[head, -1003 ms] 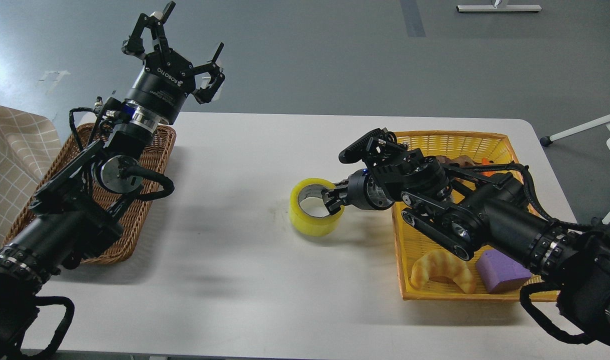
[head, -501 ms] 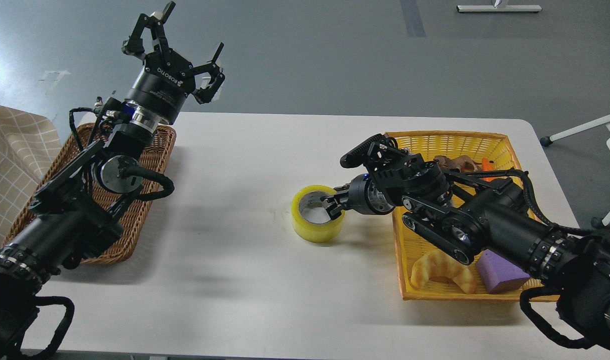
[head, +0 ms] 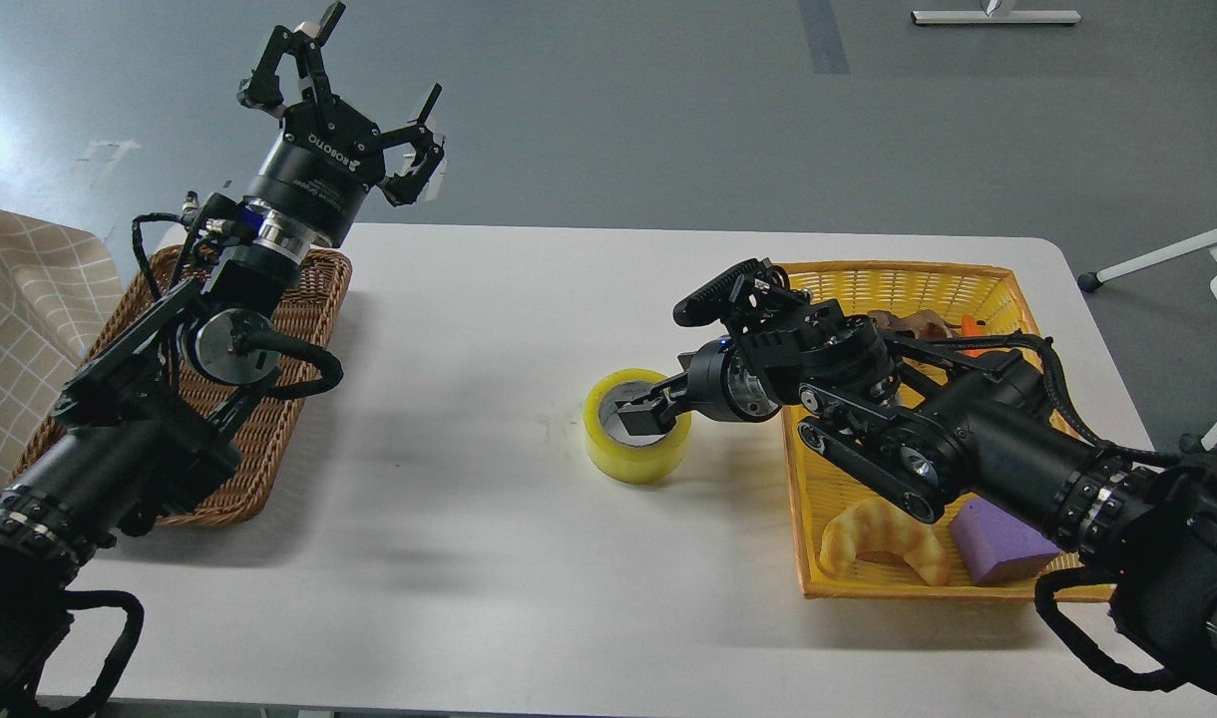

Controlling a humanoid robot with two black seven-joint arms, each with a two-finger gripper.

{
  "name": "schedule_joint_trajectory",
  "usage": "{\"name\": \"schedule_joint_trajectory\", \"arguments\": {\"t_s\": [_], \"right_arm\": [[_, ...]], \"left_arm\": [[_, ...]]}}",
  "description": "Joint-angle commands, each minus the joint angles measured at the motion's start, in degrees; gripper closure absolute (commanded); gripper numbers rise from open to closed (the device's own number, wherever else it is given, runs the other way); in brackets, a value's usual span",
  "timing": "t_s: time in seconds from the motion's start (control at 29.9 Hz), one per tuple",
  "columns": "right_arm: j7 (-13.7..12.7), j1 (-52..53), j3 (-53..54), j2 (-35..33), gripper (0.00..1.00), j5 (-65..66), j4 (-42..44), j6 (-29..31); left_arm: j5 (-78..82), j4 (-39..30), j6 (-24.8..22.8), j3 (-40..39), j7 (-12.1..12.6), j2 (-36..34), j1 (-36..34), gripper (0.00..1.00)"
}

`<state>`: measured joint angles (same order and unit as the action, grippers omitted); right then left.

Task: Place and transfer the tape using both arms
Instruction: 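Lower the tape roll onto the table and release it, then withdraw the right gripper up and away from the tape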

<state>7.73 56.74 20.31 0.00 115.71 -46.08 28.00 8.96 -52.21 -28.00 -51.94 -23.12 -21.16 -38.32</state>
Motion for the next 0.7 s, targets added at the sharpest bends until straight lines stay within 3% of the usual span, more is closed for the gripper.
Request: {"name": "schedule_joint_trajectory", "arguments": {"t_s": [0.0,0.27,0.67], "right_arm": [[0.00,0.57,1.22,0.00,0.03,-0.13,-1.73,0.00],[0.00,2.06,2.72,-1.05,0.03,-0.22,-8.33,0.00],[0.00,0.58,11.13,-18.35,0.01,-15.84,-24.49,0.00]], "left_arm": [[0.00,0.09,0.00,0.09,0.01,-0.02,0.00,0.02],[0.00,0.09,0.00,0.09,0.10,-0.28,0.00,0.02],[0.00,0.53,0.00,0.09,0.10,-0.46,0.00,0.02]]}}
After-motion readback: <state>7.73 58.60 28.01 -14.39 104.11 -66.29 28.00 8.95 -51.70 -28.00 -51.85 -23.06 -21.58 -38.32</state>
